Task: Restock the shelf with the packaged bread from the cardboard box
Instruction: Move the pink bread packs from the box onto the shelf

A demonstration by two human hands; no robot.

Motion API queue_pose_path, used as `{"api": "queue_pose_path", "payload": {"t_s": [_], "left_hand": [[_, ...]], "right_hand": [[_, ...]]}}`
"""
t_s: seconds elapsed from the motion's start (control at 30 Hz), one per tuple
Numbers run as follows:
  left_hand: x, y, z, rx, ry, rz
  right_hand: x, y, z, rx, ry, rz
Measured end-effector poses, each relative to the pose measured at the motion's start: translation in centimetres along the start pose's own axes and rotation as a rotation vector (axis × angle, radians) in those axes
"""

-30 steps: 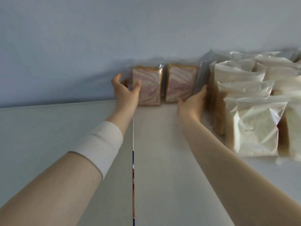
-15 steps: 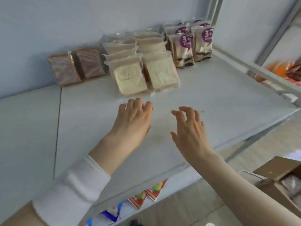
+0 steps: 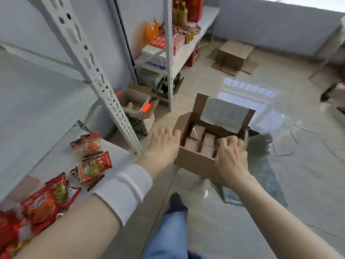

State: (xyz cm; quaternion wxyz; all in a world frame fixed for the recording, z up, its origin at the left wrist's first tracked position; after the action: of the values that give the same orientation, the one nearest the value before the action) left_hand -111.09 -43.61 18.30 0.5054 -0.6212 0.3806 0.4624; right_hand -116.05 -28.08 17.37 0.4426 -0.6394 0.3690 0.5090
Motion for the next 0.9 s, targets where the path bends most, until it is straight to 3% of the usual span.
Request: {"api": "queue_pose_path", "payload": {"t_s": [0.3, 0.5, 0.67, 0.77, 0.9], "left_hand": [[13.1, 21.2, 12.0, 0.118, -0.111, -0.271], [26.9, 30.5, 16.3, 0.096, -0.198, -0.487], [38.1, 37.3, 18.3, 0.18, -0.022, -0.499], [42.6, 40.7, 18.9, 0.244, 0.043, -0.529], [44.3, 43.0, 19.0, 0.343, 0.143, -0.541]], "right_hand": [[14.4, 14.3, 14.9, 0.257, 0.002, -0.336], [29.7, 19.9, 19.8, 0.47, 0.245, -0.583], [44.0, 21.9, 22.0, 0.745, 0.451, -0.799], [48.9, 23.0, 22.7, 0.902, 0.49, -0.787], [50.1, 23.3, 23.1, 1.016, 0.487, -0.725]]}}
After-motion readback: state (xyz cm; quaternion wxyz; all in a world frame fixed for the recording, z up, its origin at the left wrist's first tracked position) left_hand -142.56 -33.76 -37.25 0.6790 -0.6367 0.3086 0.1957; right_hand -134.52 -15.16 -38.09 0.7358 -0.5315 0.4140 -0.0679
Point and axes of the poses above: each hand's wrist, its own y-axis towards the middle knuckle, its own x-axis out of the palm, z = x × y, the point moved 10 cm from there along y, towards the middle knuckle
